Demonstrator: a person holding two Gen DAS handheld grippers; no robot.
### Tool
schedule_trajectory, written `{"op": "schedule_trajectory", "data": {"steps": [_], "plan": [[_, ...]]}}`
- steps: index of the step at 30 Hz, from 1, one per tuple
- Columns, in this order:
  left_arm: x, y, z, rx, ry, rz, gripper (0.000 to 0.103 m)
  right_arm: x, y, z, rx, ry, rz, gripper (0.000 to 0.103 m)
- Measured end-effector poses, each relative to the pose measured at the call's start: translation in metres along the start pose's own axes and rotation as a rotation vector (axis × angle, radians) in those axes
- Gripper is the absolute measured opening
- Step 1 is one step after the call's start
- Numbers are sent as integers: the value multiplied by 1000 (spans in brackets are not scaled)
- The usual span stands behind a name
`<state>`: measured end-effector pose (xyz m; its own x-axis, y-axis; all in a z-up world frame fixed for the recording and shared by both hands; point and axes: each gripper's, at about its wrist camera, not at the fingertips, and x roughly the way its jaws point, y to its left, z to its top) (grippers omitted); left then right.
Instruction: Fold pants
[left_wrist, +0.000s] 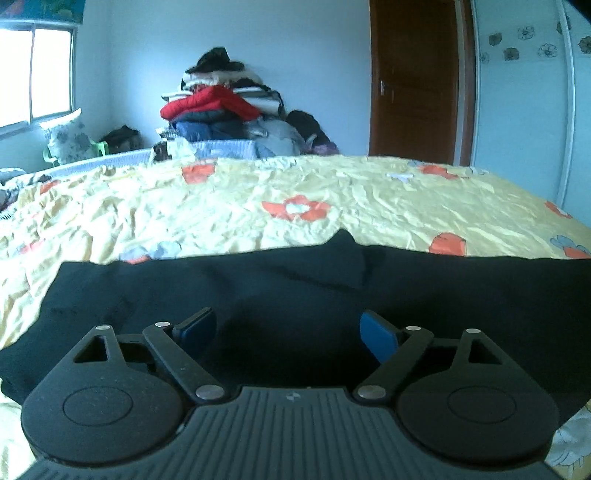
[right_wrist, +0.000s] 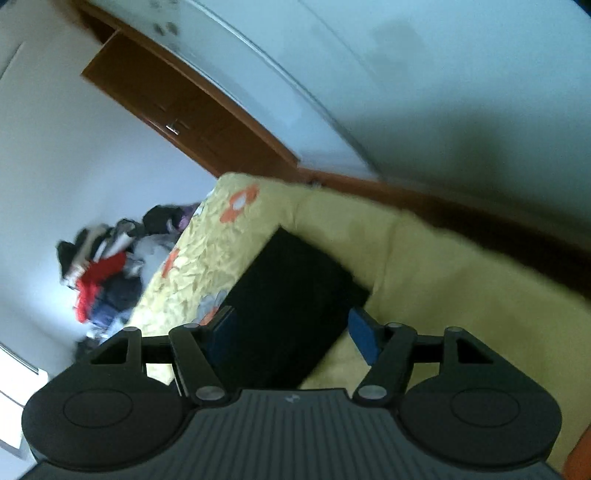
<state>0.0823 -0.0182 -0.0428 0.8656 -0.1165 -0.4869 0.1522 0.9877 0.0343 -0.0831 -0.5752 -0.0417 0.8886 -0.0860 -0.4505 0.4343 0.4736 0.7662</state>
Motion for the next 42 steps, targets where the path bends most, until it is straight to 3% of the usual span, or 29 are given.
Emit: {"op": "schedule_trajectory", "data": {"steps": [7, 8, 11, 14, 17, 21, 27, 29, 33, 35, 38, 40, 41, 42], "plan": [[8, 10, -3, -54, 52, 5, 95, 19, 1, -1, -20, -104, 1, 66], [9, 12, -3, -66, 58, 3, 96, 21, 3, 0, -37, -120, -7, 61], [9, 18, -4, -100, 58, -5, 96, 33, 4, 2, -79, -113, -60, 12], [8, 23, -5, -134, 53, -1, 96, 33, 6, 0, -64, -128, -29, 8], [6, 28, -5, -179, 38, 17, 96, 28, 44, -7, -187, -140, 45, 8], [0, 38, -7, -252, 5, 39, 96, 41, 123, -36, -388, -64, 199, 8], [-2, 49, -8, -330, -3, 35, 96, 78, 222, -129, -618, 144, 441, 8], [-2, 49, -9, -329, -2, 36, 96, 92, 241, -169, -680, 247, 483, 8], [-3, 50, -9, -336, 1, 29, 97, 112, 251, -232, -767, 425, 479, 8], [-2, 51, -10, -336, 6, 27, 98, 117, 250, -250, -812, 506, 453, 11], [-1, 49, -10, -323, 16, 27, 100, 109, 250, -260, -881, 520, 441, 19], [0, 48, -9, -318, 20, 28, 100, 99, 250, -254, -888, 570, 484, 42], [0, 48, -9, -317, 21, 28, 100, 95, 250, -248, -887, 571, 516, 67], [0, 48, -9, -318, 20, 28, 101, 75, 245, -236, -884, 537, 559, 75]]}}
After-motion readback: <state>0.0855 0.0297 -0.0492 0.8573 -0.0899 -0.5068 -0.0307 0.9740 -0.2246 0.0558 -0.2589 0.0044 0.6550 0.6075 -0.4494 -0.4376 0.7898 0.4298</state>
